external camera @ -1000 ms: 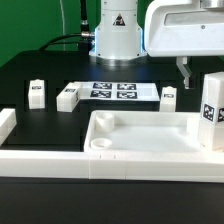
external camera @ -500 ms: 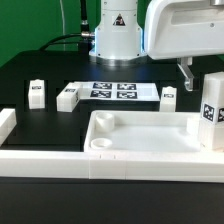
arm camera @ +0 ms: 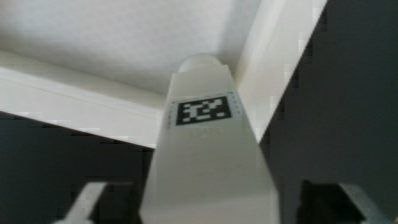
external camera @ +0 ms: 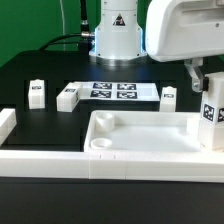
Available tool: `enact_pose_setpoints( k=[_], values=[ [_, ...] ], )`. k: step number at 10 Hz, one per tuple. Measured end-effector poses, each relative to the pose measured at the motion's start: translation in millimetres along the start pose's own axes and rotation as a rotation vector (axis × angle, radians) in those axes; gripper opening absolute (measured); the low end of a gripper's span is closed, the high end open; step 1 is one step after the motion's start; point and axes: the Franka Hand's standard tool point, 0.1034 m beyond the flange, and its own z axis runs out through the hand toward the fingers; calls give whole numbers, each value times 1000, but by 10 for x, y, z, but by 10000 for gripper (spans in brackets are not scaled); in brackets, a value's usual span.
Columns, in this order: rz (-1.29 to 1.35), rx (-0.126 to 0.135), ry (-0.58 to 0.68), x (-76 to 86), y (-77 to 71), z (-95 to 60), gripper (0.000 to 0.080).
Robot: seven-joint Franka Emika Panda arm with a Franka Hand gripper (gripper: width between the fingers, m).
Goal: Assemble desk
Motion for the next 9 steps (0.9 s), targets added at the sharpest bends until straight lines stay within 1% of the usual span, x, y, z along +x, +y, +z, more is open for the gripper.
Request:
enact_pose_setpoints(
  k=[1,5,7,9],
  values=[
    [0,0,0,0,2,-1,287],
    [56,3,1,-1,7,-1,288],
    [239,7,1,-6,28,1,288],
    [362,5,17,0,39,4,288]
  ],
)
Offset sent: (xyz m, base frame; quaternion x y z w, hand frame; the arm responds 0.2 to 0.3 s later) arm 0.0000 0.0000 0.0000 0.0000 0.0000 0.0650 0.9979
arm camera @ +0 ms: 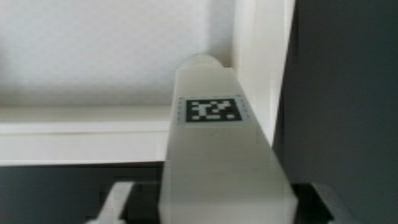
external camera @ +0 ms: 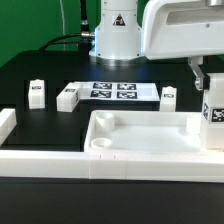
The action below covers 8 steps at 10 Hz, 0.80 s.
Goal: Assemble desk
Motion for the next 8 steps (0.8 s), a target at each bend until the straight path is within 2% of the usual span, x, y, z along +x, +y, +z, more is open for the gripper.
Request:
enact_pose_setpoints(
  k=[8],
  values=[
    [614,-5,-1,4,54,0,290]
  ],
)
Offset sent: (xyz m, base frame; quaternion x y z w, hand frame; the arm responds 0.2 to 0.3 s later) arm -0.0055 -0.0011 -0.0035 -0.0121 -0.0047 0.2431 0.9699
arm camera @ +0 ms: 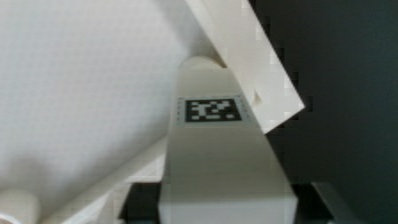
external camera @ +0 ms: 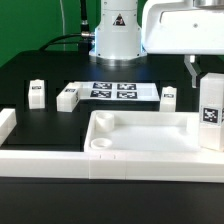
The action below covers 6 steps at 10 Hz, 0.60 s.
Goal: Assemble desk
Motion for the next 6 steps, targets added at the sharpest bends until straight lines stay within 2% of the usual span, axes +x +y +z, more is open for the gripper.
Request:
enact_pose_setpoints(
  k=[4,6],
  values=[
    [308,-3,-12,-9,13,3,290],
    [292,-3,-11,-10,13,2,290]
  ],
)
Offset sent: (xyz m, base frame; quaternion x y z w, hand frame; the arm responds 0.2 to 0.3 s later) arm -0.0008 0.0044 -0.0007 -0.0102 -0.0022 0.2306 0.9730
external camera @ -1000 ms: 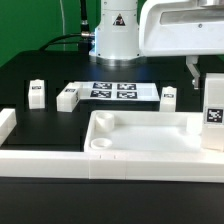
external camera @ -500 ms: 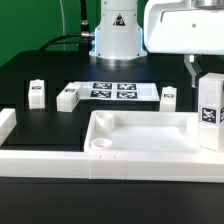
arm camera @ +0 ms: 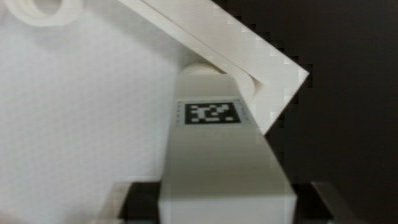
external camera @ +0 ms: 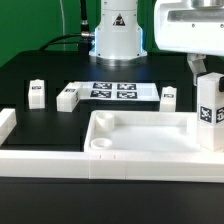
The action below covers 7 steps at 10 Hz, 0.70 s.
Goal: Assemble desk
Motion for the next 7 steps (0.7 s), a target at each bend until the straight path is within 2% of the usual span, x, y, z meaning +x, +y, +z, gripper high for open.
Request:
enact_pose_setpoints(
  k=[1,2,3,4,7],
  values=[
    [-35,-1,0,3,3,3,290],
    [-67,-2,0,15,11,6,510],
    [-171,-2,1,23,14,5,510],
    [-284,-5,2,9,11,8,607],
    [-522,-6,-2,-89,-28,26,642]
  ],
)
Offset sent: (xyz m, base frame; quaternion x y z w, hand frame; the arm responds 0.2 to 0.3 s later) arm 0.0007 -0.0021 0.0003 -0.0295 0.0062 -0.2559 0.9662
